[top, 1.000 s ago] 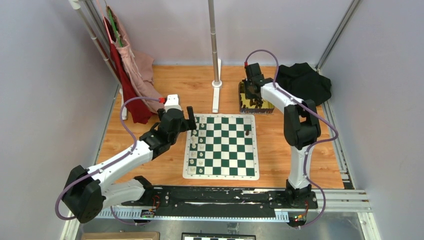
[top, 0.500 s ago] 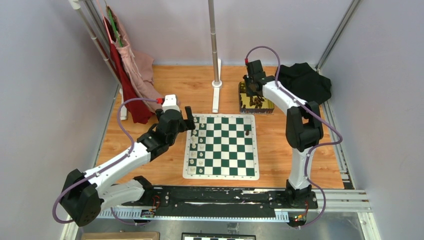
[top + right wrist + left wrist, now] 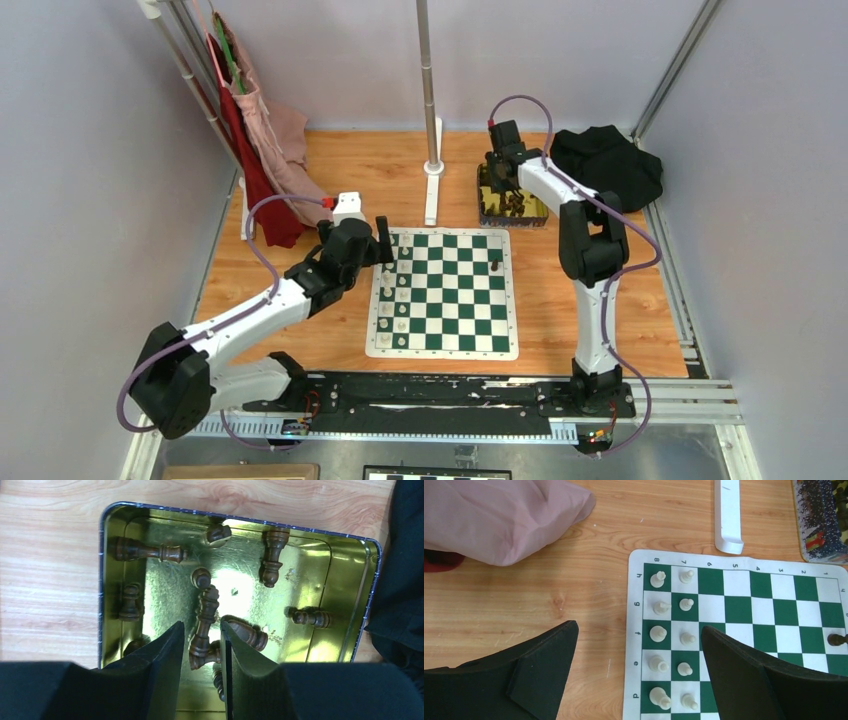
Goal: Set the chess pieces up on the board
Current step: Pick up the chess piece from the storage box.
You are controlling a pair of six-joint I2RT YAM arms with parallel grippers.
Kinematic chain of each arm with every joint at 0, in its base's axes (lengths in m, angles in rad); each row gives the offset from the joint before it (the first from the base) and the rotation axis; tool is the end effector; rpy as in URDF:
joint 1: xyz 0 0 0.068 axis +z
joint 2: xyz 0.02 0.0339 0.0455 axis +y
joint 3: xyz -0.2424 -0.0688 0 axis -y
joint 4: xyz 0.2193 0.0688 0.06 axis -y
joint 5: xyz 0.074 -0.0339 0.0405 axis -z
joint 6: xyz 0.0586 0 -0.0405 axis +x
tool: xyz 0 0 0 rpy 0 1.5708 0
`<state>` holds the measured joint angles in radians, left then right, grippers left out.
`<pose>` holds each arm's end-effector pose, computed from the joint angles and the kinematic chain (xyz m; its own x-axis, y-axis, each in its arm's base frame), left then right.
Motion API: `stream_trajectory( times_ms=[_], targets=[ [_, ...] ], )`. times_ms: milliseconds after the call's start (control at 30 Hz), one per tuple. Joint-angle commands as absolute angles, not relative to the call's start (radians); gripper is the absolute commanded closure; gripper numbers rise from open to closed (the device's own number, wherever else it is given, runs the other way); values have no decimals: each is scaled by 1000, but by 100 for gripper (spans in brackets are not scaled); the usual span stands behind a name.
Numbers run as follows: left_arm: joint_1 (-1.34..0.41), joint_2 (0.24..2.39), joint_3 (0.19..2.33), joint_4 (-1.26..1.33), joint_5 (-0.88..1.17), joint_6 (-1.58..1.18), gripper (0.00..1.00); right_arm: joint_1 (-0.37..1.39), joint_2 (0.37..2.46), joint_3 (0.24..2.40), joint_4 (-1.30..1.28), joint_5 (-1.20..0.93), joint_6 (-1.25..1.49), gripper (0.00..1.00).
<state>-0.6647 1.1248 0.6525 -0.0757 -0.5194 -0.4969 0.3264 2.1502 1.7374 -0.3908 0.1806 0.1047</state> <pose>0.2105 -0.1280 0.2208 -0.4568 -0.1678 -0.8736 -0.0179 0.9836 -0.1796 0.4477 0.1404 0.1886 -0.6987 -0.1280 -0.7038 -0.1250 0.9906 -0.0561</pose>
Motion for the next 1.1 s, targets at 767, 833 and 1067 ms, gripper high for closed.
stream_trajectory(
  times_ms=[767, 833, 1067],
  targets=[
    [-674, 1198, 713, -28, -528, -498, 0, 271, 2252, 1803, -425, 114, 94, 82],
    [-675, 1196, 713, -31, -529, -500, 0, 271, 2247, 1798, -424, 114, 94, 90],
    [-674, 1157, 710, -49, -539, -499, 0, 270, 2163, 1743, -366, 85, 93, 100]
  ],
)
